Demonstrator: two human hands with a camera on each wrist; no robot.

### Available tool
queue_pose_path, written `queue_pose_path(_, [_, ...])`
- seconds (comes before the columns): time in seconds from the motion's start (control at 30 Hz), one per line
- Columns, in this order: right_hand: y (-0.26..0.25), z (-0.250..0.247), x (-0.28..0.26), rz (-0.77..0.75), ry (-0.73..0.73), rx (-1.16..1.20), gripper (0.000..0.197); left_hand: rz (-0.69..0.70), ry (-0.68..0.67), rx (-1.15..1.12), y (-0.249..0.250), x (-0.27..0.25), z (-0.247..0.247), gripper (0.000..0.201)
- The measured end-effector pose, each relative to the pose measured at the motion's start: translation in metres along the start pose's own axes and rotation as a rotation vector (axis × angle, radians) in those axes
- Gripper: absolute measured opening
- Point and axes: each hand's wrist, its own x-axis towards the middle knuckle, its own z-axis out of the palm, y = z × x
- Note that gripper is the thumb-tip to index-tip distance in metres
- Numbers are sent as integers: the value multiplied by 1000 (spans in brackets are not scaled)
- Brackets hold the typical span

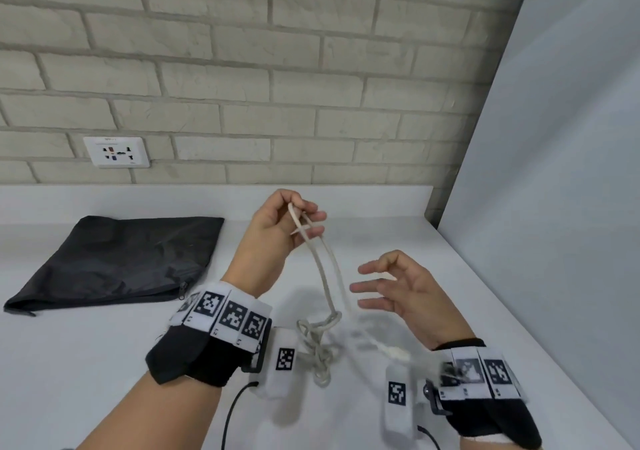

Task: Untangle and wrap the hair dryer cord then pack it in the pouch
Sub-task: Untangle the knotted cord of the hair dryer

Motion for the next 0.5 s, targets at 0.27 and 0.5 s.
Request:
queue_pose_path(0.27, [-6, 13, 0, -166, -117, -631, 35, -24, 2, 76, 9, 1, 15, 26])
queue_pose_path(0.5, [31, 27, 13, -30, -313, -742, 21, -42, 33, -145, 15, 2, 0, 34])
